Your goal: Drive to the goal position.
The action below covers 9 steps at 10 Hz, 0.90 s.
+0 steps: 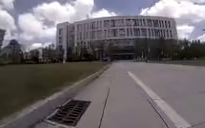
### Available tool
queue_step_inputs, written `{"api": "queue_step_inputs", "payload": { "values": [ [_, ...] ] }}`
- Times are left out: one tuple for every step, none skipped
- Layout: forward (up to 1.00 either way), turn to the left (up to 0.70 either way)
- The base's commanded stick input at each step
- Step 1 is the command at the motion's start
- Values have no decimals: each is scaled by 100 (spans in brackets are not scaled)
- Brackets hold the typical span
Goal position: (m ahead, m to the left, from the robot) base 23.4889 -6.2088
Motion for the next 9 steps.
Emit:
{"api": "queue_step_inputs", "payload": {
  "values": [
    [70, 0],
    [70, 0],
    [70, 0],
    [70, 0],
    [70, 0],
    [70, 0],
    [70, 0],
    [70, 0],
    [70, 0]
  ]
}}
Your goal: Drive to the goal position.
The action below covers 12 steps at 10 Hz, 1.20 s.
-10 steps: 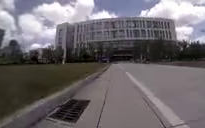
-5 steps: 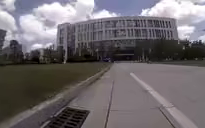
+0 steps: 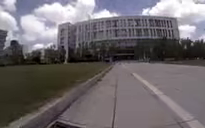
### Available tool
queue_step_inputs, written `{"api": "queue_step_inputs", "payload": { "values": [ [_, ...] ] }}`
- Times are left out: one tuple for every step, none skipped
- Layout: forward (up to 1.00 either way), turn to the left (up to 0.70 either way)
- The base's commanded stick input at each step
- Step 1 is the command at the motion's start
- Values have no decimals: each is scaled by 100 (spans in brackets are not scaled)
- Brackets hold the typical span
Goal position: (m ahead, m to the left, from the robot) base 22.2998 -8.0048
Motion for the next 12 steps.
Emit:
{"api": "queue_step_inputs", "payload": {
  "values": [
    [70, 0],
    [70, 0],
    [70, 0],
    [70, 0],
    [70, 0],
    [70, 0],
    [70, -4],
    [70, -23],
    [70, -35],
    [70, -35],
    [70, -35],
    [70, -35]
  ]
}}
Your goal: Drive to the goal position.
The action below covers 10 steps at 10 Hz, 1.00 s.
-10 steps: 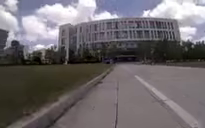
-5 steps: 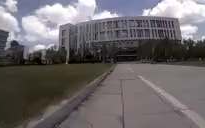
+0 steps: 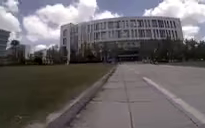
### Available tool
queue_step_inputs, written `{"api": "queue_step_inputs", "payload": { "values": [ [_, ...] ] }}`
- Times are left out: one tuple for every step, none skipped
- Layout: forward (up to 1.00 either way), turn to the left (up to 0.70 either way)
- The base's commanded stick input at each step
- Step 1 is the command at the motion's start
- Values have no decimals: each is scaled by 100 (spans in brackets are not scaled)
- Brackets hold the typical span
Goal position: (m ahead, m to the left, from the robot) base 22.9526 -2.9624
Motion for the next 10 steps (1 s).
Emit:
{"api": "queue_step_inputs", "payload": {
  "values": [
    [70, -35],
    [70, -35],
    [70, -35],
    [70, -35],
    [70, -11],
    [70, 0],
    [70, 0],
    [70, 0],
    [70, 0],
    [70, 0]
  ]
}}
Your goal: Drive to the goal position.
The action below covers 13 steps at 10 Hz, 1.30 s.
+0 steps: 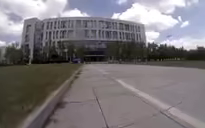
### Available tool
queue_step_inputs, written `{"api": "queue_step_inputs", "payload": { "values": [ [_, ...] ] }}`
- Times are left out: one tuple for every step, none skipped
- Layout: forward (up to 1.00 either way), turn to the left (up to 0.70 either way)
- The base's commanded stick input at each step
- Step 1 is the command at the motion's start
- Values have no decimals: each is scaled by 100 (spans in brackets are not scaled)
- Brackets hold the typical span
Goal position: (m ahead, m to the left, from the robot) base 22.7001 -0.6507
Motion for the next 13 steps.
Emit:
{"api": "queue_step_inputs", "payload": {
  "values": [
    [70, 0],
    [70, 0],
    [70, 0],
    [70, 0],
    [70, 0],
    [70, 0],
    [70, 0],
    [70, 0],
    [70, 0],
    [70, 0],
    [70, 3],
    [70, 6],
    [70, 8]
  ]
}}
